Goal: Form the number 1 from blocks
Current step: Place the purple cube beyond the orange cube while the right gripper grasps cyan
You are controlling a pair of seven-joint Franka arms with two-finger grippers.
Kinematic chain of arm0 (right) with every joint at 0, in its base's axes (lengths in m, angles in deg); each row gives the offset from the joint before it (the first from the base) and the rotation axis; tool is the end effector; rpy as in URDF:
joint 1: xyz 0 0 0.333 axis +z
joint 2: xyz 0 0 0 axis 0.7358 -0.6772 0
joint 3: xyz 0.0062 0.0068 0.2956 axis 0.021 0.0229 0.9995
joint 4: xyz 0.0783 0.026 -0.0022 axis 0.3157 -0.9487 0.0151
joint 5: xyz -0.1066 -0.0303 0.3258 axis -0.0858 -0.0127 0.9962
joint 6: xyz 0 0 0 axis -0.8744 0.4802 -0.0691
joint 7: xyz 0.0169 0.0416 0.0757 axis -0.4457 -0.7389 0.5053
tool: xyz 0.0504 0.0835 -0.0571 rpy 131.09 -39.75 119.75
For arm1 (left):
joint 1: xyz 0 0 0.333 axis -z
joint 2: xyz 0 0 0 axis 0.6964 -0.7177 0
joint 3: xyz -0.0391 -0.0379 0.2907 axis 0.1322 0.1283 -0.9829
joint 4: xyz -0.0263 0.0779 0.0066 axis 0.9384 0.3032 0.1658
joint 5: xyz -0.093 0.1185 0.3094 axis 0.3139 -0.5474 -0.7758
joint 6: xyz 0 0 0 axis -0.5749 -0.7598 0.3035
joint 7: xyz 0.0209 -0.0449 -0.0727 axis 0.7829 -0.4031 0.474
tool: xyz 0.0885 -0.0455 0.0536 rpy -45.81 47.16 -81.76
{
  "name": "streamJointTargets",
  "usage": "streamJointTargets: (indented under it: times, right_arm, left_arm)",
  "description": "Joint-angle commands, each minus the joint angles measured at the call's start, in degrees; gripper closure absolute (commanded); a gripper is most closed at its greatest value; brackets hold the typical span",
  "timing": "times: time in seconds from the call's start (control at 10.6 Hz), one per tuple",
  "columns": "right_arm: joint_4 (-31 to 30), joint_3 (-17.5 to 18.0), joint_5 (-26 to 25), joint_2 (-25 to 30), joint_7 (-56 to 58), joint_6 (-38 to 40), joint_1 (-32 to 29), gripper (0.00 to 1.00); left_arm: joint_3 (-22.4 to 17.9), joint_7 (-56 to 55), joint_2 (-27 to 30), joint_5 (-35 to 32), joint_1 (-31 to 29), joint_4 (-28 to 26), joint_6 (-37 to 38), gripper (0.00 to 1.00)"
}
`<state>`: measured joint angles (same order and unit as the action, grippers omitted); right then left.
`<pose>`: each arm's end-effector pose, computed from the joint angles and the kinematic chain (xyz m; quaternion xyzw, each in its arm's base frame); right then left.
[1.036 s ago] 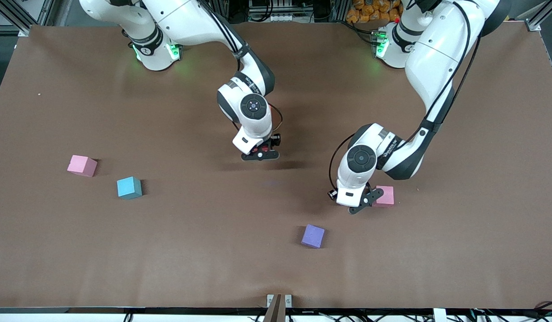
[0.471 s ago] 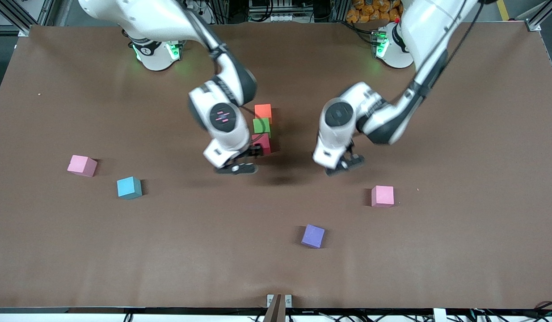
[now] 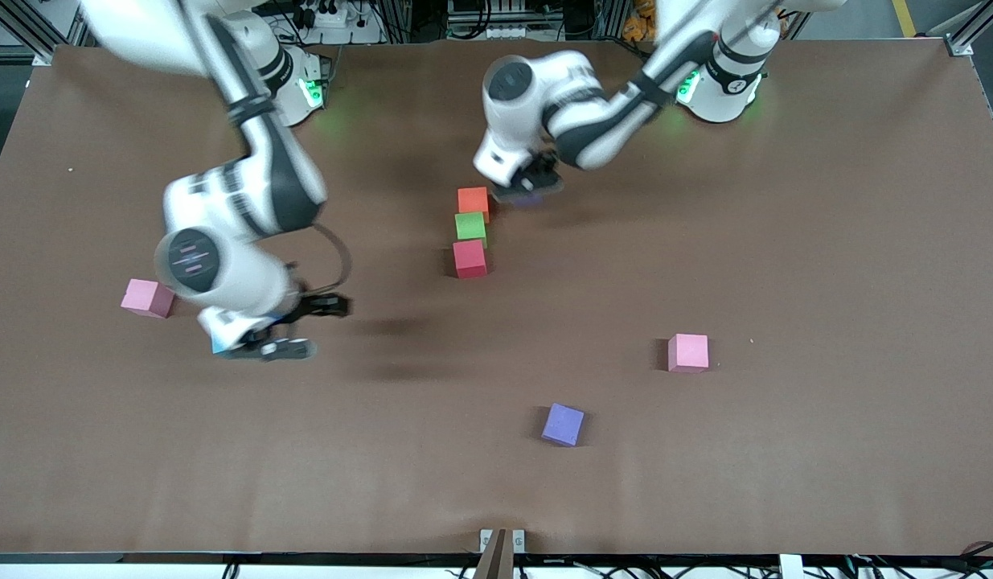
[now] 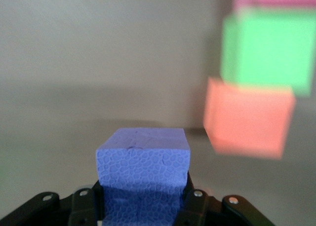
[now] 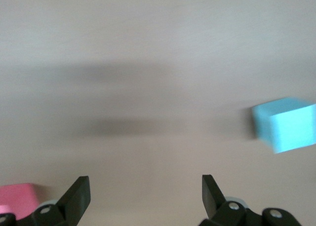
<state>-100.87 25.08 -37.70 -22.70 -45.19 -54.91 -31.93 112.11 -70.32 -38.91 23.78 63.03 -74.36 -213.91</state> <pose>0.5884 0.1313 0.3559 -0.9974 -0.0172 0.0676 0.0156 0.2337 -0.4872 0.2731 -0.9967 -0.0491 0.0597 0.0251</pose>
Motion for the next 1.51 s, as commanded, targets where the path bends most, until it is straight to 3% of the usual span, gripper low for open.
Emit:
streamJointTargets:
  times: [0.0,0.19,0.66,1.41]
  right_arm:
    - [-0.42,1.09,-2.36,-1.17,11.16,0.03,-7.16,0.0]
    - [-0.59,1.17,-4.39,-3.98,16.89,-1.55,-10.69,0.0]
    - [-2.87,1.17,-5.01,-7.95,25.97,-6.81,-14.92,0.0]
    - [-7.18,1.17,-5.01,-9.88,25.97,-14.47,-14.75,0.0]
  left_arm:
    - [-0.4,-0.76,-2.99,0.77,6.65,2.8,-1.65,1.0]
    - [-1.89,-1.2,-7.37,-0.1,9.84,7.1,-1.65,1.0]
    - [-11.02,-0.86,-11.78,-0.98,17.58,13.71,-1.65,1.0]
    - [-13.58,2.66,-11.79,-0.98,17.41,14.59,-1.65,1.0]
